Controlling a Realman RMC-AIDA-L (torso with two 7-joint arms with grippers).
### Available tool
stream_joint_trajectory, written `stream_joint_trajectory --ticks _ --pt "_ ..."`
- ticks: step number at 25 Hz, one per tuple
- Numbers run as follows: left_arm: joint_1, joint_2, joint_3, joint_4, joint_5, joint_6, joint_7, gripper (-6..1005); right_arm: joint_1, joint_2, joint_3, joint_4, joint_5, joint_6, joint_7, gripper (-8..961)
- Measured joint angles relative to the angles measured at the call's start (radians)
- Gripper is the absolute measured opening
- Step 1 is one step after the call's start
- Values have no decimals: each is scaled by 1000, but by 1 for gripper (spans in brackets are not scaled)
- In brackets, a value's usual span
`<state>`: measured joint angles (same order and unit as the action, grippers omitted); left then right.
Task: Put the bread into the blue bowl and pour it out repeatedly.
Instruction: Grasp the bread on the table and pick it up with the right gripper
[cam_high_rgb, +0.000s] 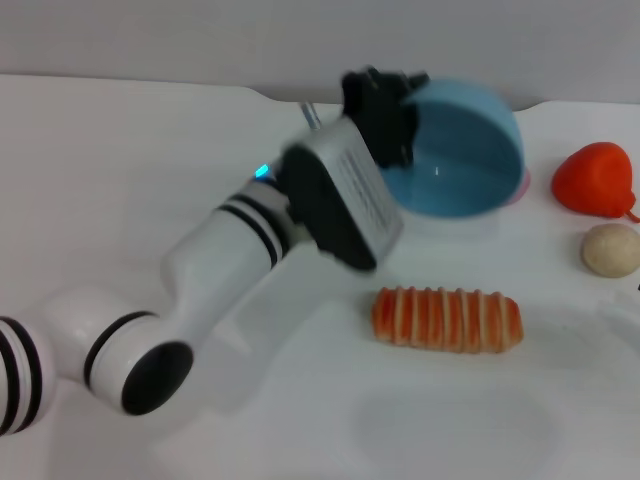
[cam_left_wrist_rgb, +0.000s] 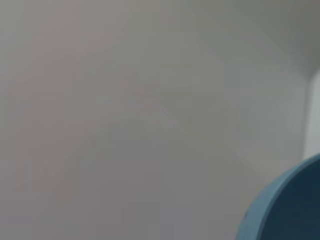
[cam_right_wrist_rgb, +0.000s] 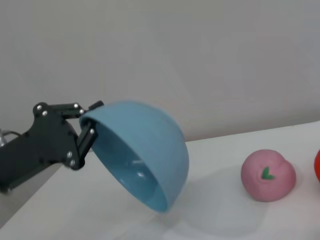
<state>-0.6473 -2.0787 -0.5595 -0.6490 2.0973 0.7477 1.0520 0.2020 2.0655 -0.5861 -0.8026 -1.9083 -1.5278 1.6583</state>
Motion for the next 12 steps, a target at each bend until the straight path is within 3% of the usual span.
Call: stream_joint_trajectory --ticks 5,12 --pt "6 3 -116 -109 -341 -121 -67 4 26 11 -1 9 16 -24 -122 374" --pt "28 10 -421 -144 -510 -544 -85 3 146 6 -16 48 20 -112 -193 439"
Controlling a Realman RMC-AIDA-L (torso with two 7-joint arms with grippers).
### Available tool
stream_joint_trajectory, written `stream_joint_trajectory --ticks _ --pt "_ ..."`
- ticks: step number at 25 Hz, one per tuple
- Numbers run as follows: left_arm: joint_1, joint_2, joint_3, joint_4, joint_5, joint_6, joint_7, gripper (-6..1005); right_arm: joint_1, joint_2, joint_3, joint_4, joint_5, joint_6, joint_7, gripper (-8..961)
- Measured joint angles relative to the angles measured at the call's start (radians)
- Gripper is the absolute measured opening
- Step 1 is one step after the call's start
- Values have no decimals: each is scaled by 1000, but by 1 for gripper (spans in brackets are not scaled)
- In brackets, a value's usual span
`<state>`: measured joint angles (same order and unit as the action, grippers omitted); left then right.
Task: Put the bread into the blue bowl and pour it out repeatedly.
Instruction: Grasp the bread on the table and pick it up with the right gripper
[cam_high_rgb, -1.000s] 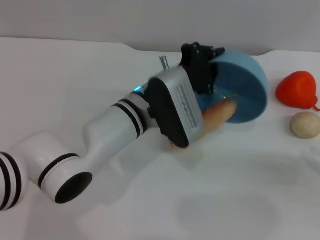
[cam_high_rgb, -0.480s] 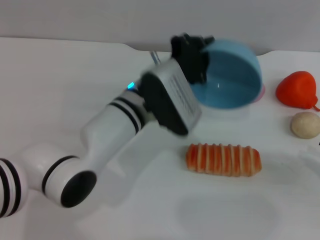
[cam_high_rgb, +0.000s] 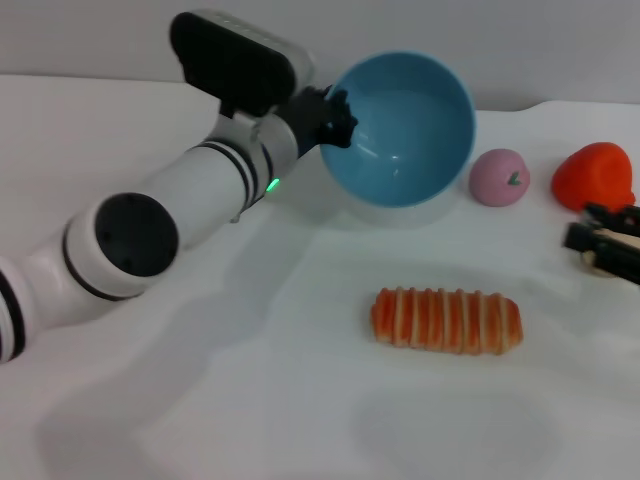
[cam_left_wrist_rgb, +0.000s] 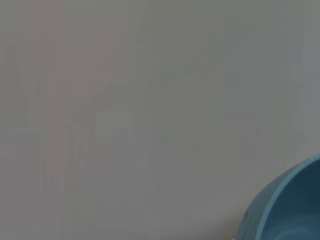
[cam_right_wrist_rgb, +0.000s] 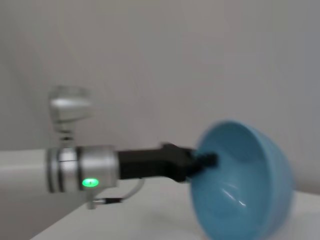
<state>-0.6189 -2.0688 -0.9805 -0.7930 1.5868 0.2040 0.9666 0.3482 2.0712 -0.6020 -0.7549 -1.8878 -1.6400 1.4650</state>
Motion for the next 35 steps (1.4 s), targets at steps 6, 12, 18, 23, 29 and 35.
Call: stream_joint_trajectory --ticks 6,12,18,23,29,35 --pt "74 7 -167 -36 -10 -168 -5 2 84 -3 -176 -52 -14 -7 21 495" --pt "103 9 -413 8 -10 -435 -36 2 132 1 -364 -194 -132 67 175 588" --pt "81 28 -582 98 17 -704 -97 2 151 2 -535 -387 -307 134 352 621" --pt "68 55 -659 103 172 -890 -242 3 198 2 -653 -423 -426 153 427 621" --pt "63 60 -703 26 410 -1024 -422 2 228 4 -846 -413 -539 266 497 620" --pt "55 29 -738 -50 603 -1080 -526 2 236 8 -972 -400 -564 348 523 619"
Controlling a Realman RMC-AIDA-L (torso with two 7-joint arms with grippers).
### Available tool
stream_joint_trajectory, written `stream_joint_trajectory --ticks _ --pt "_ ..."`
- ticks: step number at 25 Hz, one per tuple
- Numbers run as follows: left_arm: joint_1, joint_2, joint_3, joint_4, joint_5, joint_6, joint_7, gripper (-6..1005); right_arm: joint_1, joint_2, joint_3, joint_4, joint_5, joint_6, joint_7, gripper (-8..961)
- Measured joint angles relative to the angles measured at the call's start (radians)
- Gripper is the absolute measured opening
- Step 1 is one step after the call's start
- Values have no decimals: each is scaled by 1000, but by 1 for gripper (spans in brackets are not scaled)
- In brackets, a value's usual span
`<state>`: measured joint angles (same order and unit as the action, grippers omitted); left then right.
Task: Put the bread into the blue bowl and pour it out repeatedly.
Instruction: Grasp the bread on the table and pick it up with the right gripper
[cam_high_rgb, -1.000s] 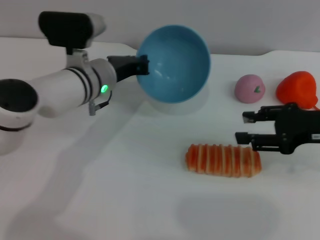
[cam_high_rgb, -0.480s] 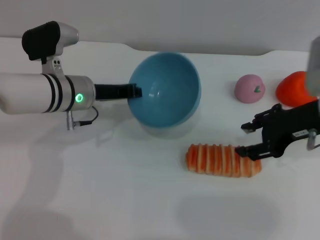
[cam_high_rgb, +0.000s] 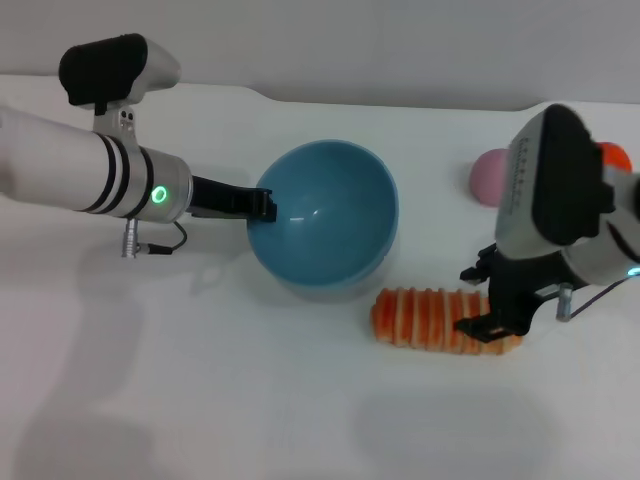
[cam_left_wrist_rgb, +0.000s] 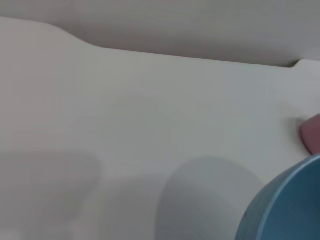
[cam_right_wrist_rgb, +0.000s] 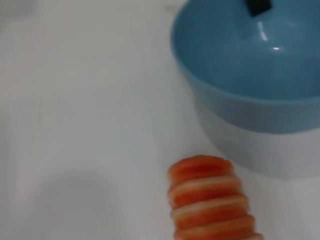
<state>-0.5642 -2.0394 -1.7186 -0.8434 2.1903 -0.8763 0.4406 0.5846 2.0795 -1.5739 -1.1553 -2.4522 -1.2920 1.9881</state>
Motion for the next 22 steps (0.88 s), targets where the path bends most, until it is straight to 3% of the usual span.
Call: stream_joint_trajectory --ticks 15,22 --pt "-28 -10 -8 -10 32 -29 -14 2 36 1 -177 200 -1 228 29 616" --pt "-33 -12 -9 -12 33 -28 -17 2 29 1 -191 227 -1 284 32 615"
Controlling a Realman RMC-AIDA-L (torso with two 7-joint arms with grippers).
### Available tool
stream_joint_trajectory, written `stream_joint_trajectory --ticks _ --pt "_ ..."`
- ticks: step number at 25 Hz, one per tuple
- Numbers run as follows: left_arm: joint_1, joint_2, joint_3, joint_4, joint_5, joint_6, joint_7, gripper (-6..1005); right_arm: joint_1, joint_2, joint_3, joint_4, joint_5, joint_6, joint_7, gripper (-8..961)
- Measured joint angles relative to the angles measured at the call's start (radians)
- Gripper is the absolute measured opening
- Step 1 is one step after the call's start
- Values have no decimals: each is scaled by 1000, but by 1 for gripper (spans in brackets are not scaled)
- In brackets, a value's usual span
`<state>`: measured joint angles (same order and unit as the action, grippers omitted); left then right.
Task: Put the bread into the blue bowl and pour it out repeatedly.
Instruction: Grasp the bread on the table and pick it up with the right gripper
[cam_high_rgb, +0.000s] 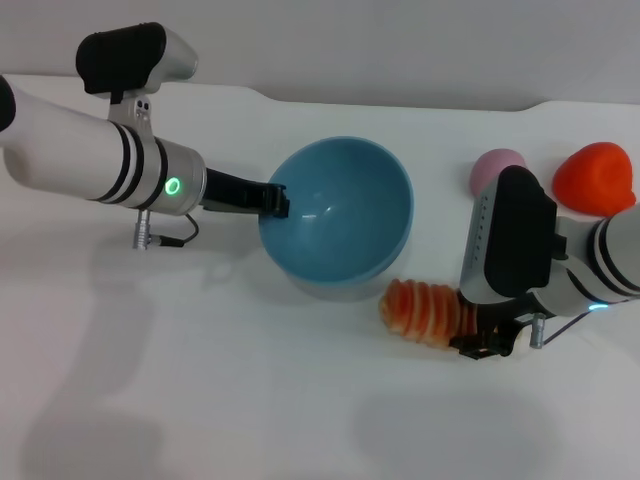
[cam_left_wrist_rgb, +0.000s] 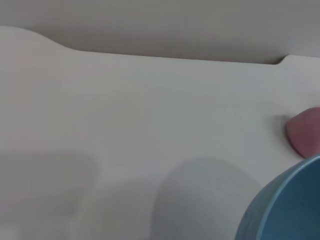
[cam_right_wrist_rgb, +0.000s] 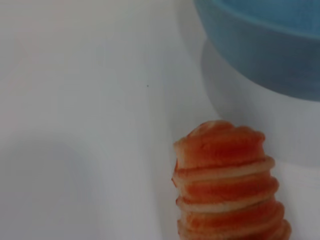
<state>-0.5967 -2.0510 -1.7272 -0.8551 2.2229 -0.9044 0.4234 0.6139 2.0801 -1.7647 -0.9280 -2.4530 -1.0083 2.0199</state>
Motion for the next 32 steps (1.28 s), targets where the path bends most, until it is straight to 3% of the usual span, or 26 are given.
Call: stream_joint_trajectory --ticks 6,12,18,27,29,32 --pt "-15 -1 0 1 0 1 -1 3 -8 -2 12 -5 -13 -2 0 614" --pt "-46 0 6 11 14 -12 -2 3 -59 -5 98 -70 -24 -53 11 527" --pt "-85 -2 9 25 74 -54 -10 3 -143 -1 309 -148 45 -207 -32 481" --pt "-146 -5 28 61 105 -83 -18 2 -219 -9 670 -167 303 -529 -287 393" --pt "-160 -5 39 73 108 -91 -18 2 -230 -11 774 -171 414 -664 -367 384" --pt "-192 -5 51 106 126 -110 -19 2 -243 -12 835 -172 527 -744 -425 371"
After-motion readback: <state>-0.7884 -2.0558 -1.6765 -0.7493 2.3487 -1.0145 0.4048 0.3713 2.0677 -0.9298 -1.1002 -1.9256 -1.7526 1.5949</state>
